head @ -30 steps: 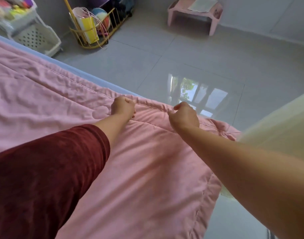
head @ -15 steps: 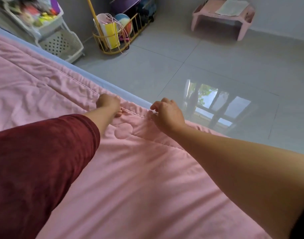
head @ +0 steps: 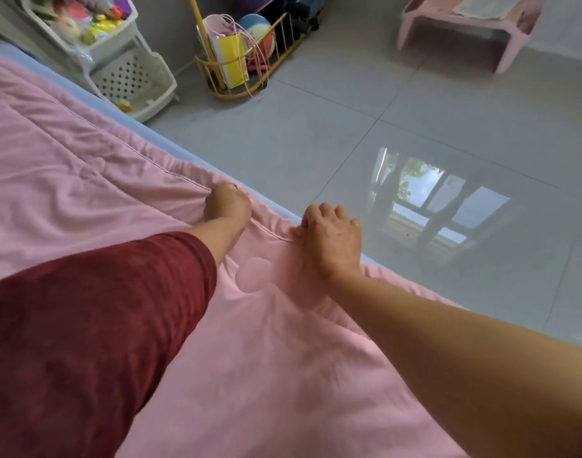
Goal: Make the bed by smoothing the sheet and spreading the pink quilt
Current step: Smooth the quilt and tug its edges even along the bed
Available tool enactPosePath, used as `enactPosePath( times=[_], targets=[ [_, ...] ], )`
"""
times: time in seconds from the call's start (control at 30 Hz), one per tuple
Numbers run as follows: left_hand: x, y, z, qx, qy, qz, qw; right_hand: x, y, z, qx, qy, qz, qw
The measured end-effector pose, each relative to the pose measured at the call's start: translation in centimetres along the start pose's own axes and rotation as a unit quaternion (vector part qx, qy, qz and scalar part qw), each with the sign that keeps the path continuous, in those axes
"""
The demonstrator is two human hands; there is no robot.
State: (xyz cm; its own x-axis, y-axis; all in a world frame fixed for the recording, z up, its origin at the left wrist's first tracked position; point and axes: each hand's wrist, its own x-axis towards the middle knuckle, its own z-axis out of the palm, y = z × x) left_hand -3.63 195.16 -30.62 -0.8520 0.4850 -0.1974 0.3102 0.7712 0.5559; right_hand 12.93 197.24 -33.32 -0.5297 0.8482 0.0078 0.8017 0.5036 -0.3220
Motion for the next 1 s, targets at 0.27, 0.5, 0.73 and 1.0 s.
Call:
enactPosePath(
  times=[0.27, 0.5, 0.73, 1.0],
  targets=[
    [4.2, -2.0, -4.9, 0.011, 0.098, 0.008, 0.995, 2.2, -7.0, 0.9, 0.025, 0.089, -0.245, 0.965],
    [11.9, -5.0, -7.6, 0.001, 0.080, -0.081, 0.993, 6.7, -9.6, 2.9, -0.043, -0.134, -0.335, 0.932],
    [15.6, -5.0, -6.7, -0.003, 0.027, -0.142, 0.990, 7.2, -8.2, 4.9, -0.038, -0.103, -0.332, 0.937],
    [16.6, -4.7, -5.5, 0.054, 0.161, -0.041, 0.985, 7.5, -8.0, 5.1, -0.010, -0.096, -0.324, 0.941]
  ],
)
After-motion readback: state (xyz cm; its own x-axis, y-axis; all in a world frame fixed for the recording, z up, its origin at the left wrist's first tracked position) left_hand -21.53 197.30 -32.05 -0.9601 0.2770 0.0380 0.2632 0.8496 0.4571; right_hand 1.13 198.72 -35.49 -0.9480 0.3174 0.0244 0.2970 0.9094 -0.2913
